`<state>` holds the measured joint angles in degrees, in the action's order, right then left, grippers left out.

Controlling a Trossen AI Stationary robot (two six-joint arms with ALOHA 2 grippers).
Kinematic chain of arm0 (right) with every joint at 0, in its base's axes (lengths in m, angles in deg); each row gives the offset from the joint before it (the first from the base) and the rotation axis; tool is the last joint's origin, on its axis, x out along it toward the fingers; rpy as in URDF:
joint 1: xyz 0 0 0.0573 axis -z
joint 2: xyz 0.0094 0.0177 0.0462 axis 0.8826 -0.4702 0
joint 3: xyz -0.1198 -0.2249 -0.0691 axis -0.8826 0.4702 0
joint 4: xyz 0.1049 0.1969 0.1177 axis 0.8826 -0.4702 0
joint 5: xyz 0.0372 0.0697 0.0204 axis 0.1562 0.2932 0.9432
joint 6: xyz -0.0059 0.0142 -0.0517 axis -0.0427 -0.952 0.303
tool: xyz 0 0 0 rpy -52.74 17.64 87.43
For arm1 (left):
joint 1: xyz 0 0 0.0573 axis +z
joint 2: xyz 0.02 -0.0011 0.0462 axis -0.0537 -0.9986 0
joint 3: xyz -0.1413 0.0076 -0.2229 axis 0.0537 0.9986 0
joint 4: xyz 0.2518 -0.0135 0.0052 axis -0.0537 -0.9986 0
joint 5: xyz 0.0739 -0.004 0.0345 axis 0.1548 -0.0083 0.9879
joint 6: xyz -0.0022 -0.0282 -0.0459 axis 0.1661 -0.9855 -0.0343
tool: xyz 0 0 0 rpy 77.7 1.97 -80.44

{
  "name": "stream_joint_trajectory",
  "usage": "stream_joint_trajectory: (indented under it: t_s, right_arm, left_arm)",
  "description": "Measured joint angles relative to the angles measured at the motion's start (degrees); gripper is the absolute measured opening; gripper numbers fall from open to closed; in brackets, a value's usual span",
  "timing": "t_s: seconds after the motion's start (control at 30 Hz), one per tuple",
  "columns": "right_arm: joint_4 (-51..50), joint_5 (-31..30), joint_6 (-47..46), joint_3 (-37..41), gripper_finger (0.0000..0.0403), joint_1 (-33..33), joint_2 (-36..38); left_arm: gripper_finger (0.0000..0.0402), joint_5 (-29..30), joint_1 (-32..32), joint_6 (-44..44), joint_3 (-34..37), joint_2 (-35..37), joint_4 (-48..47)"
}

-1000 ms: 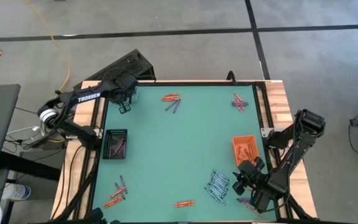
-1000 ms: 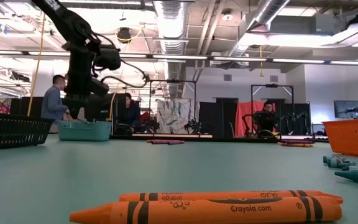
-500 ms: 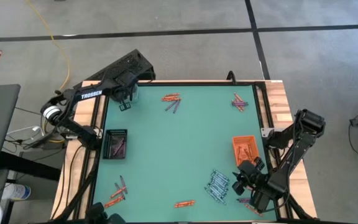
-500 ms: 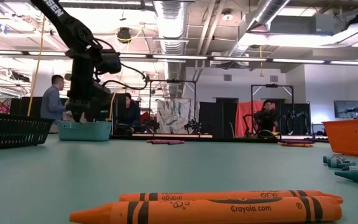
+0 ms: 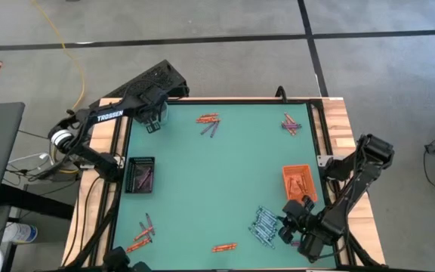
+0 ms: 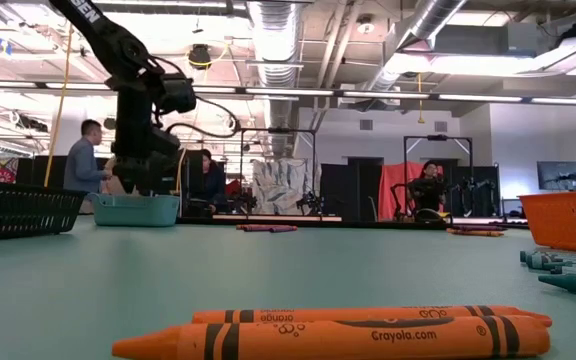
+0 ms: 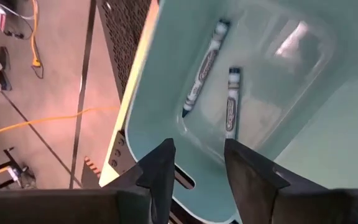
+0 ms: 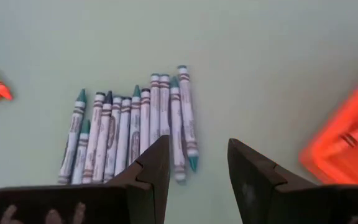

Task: Sort crayons
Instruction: Put the green crayon into the green bin

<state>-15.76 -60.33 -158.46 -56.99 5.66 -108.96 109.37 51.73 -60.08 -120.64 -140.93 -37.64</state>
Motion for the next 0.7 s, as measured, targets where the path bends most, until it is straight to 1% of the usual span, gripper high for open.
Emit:
stream_joint_trajectory:
  t_s: [0.1, 0.27, 0.4, 0.53, 0.7]
  right_arm:
    - [2.7, 1.4, 3.5, 0.0, 0.0152, 1.8, -3.0]
    - [4.3, 3.9, 6.7, 0.0, 0.0152, 4.5, -6.6]
    - [4.5, 4.2, 8.3, 0.0, 0.0151, 5.6, -6.8]
    - [4.8, 5.1, 9.7, 0.0, 0.014, 6.4, -6.8]
    - [5.3, 6.5, 10.7, 0.0, 0.0128, 7.0, -6.8]
  left_arm:
    - [0.0129, -0.3, -1.5, -1.2, 0.0, 2.3, 0.0]
    - [0.0128, -0.3, -4.8, -3.0, 0.0, 8.1, 0.0]
    - [0.0128, -1.5, -7.9, -4.6, 0.0, 13.4, 0.0]
    - [0.0128, -3.1, -11.0, -7.4, 0.0, 18.1, -0.1]
    - [0.0128, -4.1, -15.1, -10.8, 0.0, 22.0, -0.9]
